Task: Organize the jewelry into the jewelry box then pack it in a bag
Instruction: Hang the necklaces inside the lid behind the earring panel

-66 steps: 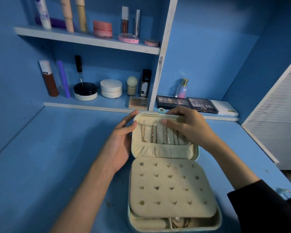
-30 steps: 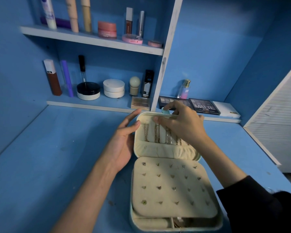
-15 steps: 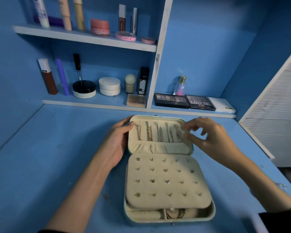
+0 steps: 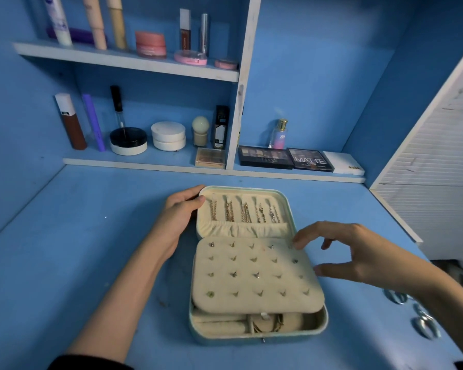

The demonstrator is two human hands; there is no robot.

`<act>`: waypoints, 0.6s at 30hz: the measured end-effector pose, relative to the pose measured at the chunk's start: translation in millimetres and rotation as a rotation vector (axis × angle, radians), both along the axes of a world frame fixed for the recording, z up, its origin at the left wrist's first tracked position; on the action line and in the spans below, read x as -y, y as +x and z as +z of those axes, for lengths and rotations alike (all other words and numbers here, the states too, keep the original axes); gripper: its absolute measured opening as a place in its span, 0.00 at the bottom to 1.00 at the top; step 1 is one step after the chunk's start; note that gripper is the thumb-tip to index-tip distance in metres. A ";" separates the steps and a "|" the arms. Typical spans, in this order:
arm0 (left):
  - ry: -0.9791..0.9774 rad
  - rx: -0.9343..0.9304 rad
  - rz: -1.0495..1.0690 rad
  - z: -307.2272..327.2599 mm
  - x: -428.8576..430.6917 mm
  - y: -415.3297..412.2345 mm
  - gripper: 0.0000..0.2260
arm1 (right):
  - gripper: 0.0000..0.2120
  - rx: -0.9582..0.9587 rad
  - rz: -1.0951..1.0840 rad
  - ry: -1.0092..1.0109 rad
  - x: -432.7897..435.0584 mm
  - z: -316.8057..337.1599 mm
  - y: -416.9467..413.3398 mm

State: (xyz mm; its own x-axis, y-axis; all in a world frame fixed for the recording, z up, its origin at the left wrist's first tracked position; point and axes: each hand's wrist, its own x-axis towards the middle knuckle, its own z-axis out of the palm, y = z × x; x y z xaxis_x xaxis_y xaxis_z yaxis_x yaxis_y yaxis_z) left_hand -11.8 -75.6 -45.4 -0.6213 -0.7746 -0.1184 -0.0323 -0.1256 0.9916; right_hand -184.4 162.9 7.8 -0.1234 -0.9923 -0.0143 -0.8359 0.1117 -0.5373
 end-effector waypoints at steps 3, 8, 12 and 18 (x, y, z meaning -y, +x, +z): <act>-0.057 0.049 0.012 2.0 0.1 3.3 0.17 | 0.16 0.020 0.005 -0.041 -6.5 -2.8 3.9; -0.165 0.114 -0.001 2.6 -4.7 6.7 0.17 | 0.12 0.099 -0.036 -0.123 -10.8 -4.5 7.2; -0.257 0.153 -0.024 3.0 -10.9 11.9 0.16 | 0.18 0.170 -0.053 -0.146 -10.9 -0.9 7.8; -0.463 0.155 -0.062 11.1 -25.9 43.2 0.17 | 0.06 0.210 -0.064 -0.142 -7.7 2.7 4.1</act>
State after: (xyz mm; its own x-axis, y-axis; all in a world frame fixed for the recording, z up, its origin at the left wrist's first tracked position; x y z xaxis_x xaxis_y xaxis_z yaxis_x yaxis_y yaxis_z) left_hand 31.4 -49.7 -34.3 -0.6700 -0.7301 0.1346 -0.1777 0.3337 0.9258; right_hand -180.3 170.6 10.5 -0.1951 -0.9764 0.0927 -0.6982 0.0719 -0.7123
